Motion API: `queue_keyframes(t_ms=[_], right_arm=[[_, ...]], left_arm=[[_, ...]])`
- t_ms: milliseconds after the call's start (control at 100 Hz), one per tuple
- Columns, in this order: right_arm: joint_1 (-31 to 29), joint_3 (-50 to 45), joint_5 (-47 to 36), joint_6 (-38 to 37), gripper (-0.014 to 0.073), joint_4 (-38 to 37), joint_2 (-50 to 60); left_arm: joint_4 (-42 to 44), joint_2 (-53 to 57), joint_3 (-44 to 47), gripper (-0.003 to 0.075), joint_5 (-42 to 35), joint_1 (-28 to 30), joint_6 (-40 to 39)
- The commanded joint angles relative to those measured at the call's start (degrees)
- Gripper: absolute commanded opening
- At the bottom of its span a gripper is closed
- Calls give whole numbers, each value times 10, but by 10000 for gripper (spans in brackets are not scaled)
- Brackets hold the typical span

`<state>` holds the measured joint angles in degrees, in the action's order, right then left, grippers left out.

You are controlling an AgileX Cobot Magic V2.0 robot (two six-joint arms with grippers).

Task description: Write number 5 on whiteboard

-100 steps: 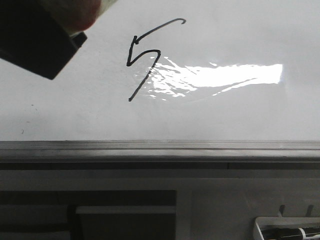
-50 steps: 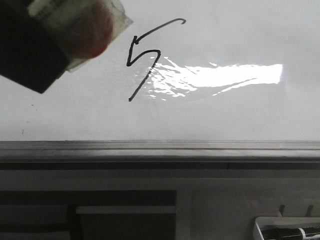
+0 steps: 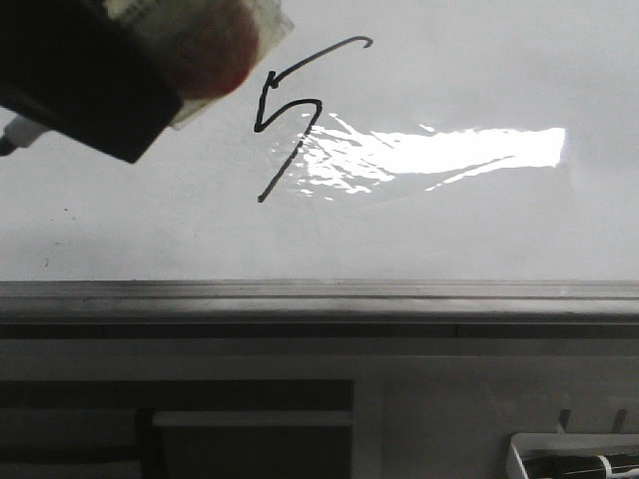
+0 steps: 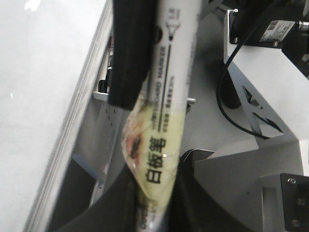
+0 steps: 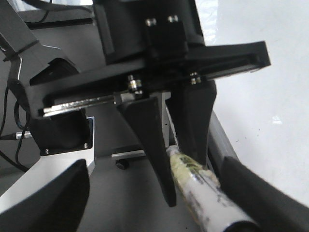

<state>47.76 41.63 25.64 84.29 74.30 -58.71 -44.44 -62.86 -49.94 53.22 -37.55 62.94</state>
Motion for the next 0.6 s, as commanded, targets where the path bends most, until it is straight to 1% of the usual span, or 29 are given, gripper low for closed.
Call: queue_keyframes(t_ms=[0,130,200,270,330,360,430,560,590], right_arm=[[0,14,-26,-11,525,12,32],[0,14,-71,-11,525,12,77],[0,14,-97,-11,525,12,101],[0,14,-125,-16,516,12,126],[0,14,-142,-17,464,12,147],[0,14,-148,-17,428,12,156],[0,14,-156,-18,304,13,172],[0,11,-159,-20,-23,13,184],[0,8,-160,-20,-69,13,185]], left_arm=[[-60,6,0,-20,-19,2,-8],[-105,6,34,-20,-45,2,-9],[-117,6,55,-21,-79,2,-13],[-120,8,74,-21,-137,2,-34],[-120,8,86,-21,-181,2,-59],[-120,8,91,-21,-202,2,-72],[-120,8,96,-21,-253,2,-107],[-120,8,99,-21,-342,2,-168],[-119,8,99,-21,-357,2,-178]])
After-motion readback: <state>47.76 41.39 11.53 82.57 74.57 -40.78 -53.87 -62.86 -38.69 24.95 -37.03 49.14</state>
